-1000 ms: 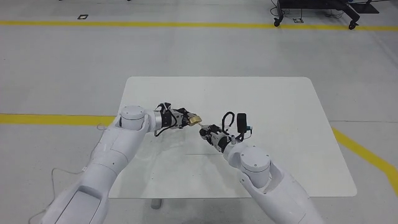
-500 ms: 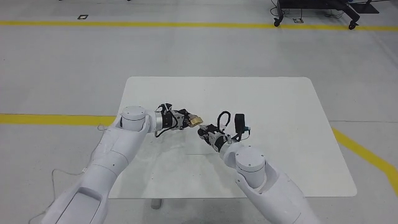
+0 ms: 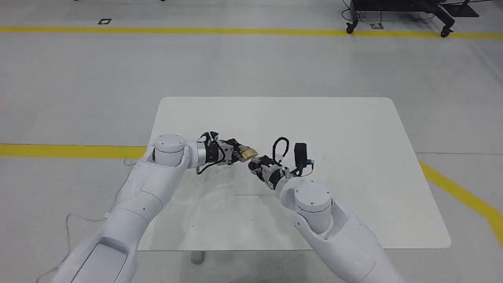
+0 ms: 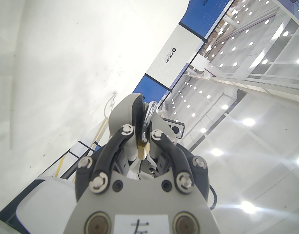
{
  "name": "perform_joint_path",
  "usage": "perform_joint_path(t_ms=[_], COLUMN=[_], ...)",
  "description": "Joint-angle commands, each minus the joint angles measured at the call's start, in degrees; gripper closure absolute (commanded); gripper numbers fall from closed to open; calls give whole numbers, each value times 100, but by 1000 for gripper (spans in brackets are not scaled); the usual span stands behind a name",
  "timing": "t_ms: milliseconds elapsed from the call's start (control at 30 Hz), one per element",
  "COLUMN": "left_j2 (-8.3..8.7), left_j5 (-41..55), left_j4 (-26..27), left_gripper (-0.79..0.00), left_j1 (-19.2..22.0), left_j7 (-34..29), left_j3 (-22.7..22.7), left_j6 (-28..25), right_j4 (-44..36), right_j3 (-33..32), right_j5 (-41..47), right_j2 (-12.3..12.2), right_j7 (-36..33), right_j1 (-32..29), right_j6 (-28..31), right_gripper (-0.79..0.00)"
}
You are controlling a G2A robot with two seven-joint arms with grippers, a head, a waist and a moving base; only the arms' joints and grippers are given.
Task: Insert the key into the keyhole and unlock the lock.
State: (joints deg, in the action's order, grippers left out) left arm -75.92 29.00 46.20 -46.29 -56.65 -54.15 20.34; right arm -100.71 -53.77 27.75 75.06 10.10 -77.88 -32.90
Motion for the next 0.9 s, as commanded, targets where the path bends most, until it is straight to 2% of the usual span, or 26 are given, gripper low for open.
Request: perform_joint_path(t_ms=[0, 67, 100, 167, 200, 400, 467, 600, 867], left_j2=[-2, -3, -4, -2, -2, 3, 18, 43, 67], left_j5=[-4, 0, 6, 17, 15, 45, -95, 136, 121], left_j4=[0, -9, -11, -23, -26, -37, 20, 124, 246], left_gripper=[0, 0, 0, 0, 0, 0, 0, 0, 0], left_j1=[1, 6, 10, 21, 26, 37, 44, -39, -144], left_j7=[-10, -20, -23, -29, -33, -42, 155, 16, 23], left_j3=[7, 8, 5, -6, -9, -46, -75, -234, -302], left_j6=[1, -2, -5, -13, -18, -113, -378, -669, -938], right_j4=[65, 108, 131, 148, 140, -91, -265, -593, -593], right_j3=[6, 15, 14, -1, -21, -250, -464, -1125, -1125], right_j5=[19, 61, 68, 82, 100, 59, 59, 168, 168], right_j2=[22, 42, 48, 58, 60, 6, -58, -223, -223], right_j7=[14, -29, -56, -98, -138, -596, -1081, -2243, -2243], right_j1=[53, 93, 106, 112, 99, -120, -224, -626, -626], right_j6=[-4, 7, 24, 59, 99, 344, 442, 892, 892], right_gripper=[0, 0, -52, -588, -785, -785, -785, -785, -785])
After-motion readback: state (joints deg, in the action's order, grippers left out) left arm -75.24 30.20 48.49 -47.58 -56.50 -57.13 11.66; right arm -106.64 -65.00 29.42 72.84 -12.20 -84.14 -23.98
